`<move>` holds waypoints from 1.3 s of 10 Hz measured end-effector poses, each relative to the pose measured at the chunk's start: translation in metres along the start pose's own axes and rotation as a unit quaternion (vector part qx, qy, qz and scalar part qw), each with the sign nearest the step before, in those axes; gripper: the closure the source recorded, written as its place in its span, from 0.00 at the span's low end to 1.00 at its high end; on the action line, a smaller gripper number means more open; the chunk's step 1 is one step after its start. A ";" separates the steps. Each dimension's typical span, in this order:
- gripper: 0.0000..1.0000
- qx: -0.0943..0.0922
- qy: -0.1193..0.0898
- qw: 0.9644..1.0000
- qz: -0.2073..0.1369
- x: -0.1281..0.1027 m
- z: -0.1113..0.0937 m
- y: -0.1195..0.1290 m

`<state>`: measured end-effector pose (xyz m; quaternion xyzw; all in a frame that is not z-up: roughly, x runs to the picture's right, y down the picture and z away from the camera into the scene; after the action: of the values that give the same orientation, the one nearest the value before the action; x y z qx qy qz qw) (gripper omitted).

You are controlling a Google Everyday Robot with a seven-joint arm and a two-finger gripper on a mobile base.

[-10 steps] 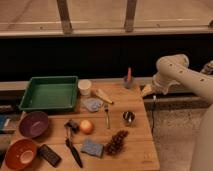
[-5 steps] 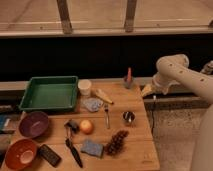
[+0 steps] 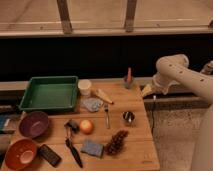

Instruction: Place grapes in metal cup

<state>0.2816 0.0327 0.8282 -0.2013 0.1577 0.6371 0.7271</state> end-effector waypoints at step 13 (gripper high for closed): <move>0.25 -0.105 -0.031 0.992 -0.058 0.106 -0.016 0.159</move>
<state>0.1395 0.1334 0.7485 -0.2658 0.0556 0.6127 0.7422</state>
